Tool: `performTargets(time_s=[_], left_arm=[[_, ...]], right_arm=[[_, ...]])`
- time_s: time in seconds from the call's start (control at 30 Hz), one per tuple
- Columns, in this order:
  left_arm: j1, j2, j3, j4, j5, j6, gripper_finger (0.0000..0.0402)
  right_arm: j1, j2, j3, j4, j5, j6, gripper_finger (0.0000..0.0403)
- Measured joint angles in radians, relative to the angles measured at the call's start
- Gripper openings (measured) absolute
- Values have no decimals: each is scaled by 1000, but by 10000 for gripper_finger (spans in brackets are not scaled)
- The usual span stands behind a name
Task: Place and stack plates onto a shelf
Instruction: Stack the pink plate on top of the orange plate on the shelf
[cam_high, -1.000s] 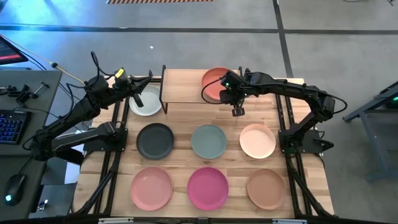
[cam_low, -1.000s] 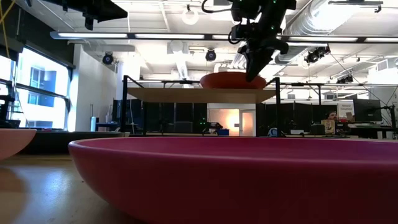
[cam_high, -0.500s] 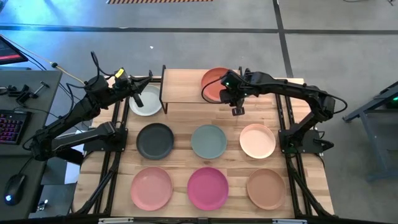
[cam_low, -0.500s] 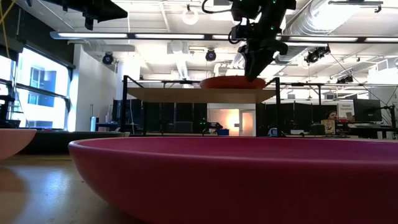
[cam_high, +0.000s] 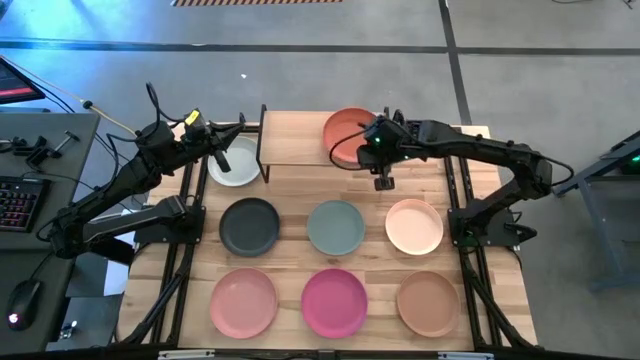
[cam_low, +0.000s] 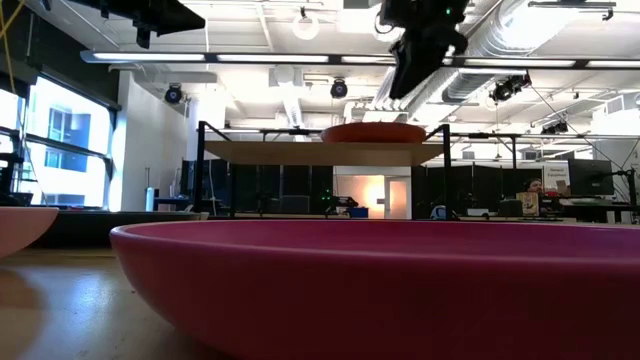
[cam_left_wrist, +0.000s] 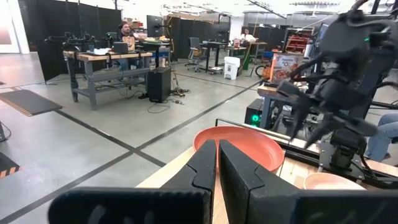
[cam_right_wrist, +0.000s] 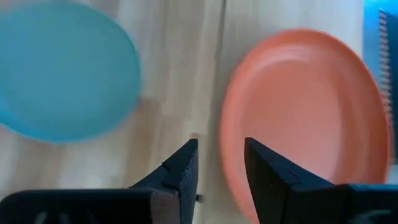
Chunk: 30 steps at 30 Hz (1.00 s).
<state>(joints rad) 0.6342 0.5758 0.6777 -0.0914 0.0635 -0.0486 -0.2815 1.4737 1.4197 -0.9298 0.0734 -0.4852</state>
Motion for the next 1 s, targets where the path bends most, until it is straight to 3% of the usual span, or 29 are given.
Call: performTargets(time_s=[0.33, 0.8, 1.0], left_arm=[[0, 0, 0, 0, 0, 0, 8], [0, 0, 0, 0, 0, 0, 8], [0, 0, 0, 0, 0, 0, 8]], right_arm=[[123, -4, 0, -55, -161, 328, 110], [362, 44, 0, -29, -130, 813, 110], [483, 107, 0, -5, -99, 949, 110]])
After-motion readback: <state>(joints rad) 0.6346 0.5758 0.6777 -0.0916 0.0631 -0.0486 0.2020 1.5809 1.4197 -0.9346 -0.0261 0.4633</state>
